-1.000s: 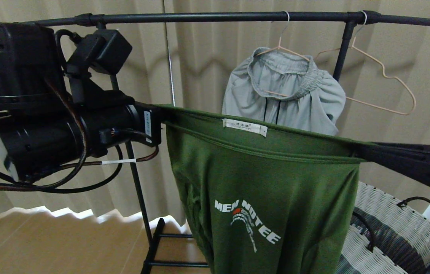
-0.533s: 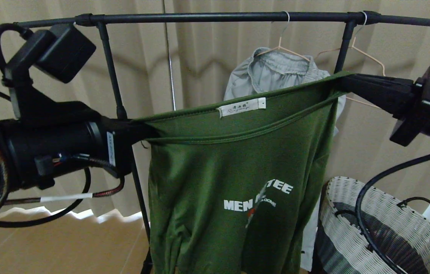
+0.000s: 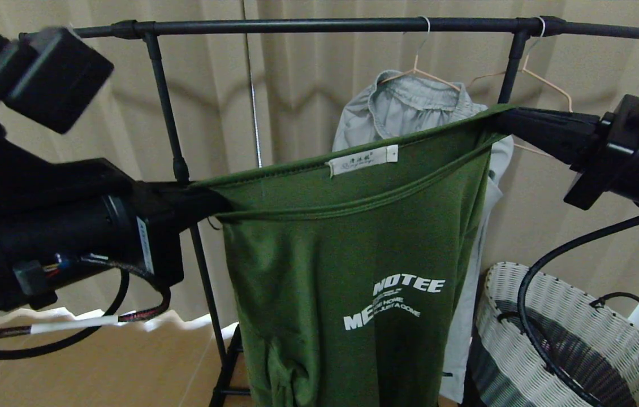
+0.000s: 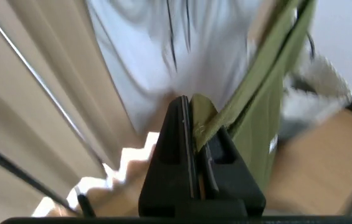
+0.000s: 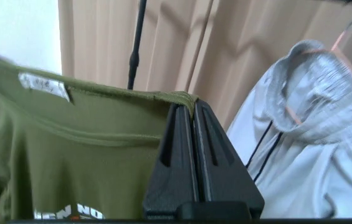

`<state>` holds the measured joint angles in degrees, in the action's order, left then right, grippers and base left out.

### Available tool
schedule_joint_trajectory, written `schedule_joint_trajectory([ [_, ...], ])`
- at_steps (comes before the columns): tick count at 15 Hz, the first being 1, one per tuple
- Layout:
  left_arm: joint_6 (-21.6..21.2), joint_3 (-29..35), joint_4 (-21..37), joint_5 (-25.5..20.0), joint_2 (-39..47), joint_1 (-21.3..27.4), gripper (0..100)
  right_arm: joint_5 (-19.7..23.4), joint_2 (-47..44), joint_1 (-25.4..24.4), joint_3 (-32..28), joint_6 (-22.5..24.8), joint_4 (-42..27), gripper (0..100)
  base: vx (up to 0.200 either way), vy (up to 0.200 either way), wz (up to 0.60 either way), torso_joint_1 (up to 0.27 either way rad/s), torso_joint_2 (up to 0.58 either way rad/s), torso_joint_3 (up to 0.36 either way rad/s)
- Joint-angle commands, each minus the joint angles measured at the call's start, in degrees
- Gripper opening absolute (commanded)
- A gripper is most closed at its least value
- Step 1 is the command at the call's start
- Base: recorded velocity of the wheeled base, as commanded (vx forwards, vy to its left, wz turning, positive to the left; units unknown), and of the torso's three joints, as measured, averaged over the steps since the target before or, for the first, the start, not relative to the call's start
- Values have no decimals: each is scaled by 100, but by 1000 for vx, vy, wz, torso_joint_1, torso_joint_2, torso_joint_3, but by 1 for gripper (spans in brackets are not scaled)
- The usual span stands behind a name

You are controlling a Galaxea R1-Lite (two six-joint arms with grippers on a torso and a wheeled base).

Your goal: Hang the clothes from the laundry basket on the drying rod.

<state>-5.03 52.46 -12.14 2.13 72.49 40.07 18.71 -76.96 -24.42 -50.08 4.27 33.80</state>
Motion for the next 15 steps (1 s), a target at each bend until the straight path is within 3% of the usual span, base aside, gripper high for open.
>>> schedule_joint_trajectory([
  [1, 20, 300, -324, 15, 205, -52, 0, 1, 129, 104, -72, 4, -32, 0, 0, 0, 0, 0, 0, 0],
  [3, 29, 300, -675, 24, 372, -61, 0, 1, 172, 121, 68, 4, -93, 0, 0, 0, 0, 0, 0, 0],
  [13, -85, 406, -719, -2, 372, -70, 0, 1, 410, 139, 200, 4, -172, 0, 0, 0, 0, 0, 0, 0],
  [15, -288, 309, -719, -2, 345, -70, 0, 1, 480, 148, 218, 4, -190, 0, 0, 0, 0, 0, 0, 0],
])
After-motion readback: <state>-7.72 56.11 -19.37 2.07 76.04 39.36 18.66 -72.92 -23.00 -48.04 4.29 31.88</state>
